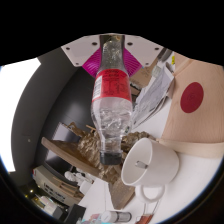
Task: Pour water
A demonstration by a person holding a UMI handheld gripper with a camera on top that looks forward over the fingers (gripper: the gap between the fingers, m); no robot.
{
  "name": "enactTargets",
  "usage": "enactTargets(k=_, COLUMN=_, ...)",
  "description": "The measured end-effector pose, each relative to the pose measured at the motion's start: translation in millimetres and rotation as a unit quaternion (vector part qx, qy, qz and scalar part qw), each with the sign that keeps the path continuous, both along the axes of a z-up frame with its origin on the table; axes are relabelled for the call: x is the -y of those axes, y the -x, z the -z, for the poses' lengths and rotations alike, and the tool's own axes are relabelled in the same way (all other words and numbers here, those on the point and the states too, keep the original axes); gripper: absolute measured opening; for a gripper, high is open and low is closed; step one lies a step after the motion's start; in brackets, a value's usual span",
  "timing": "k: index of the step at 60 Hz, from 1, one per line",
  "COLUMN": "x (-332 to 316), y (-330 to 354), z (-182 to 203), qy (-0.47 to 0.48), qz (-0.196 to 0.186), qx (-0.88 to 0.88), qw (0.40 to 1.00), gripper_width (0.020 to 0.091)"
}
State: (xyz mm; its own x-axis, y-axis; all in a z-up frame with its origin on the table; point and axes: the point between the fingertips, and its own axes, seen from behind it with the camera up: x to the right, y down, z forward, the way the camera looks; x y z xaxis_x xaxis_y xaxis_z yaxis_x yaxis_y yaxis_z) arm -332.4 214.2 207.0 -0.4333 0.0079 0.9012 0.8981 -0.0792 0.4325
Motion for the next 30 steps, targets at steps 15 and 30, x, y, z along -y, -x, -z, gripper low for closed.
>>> enactTargets(k=15, x=21, y=-17, z=-2, qy=0.052, qz=0.042, qx=-0.309, qw=0.949, gripper_width=0.0231)
enactTargets(k=30, x=36, y=-7, z=34, qy=0.151, qz=0.082, qx=-0.701, qw=0.692, gripper_width=0.0231)
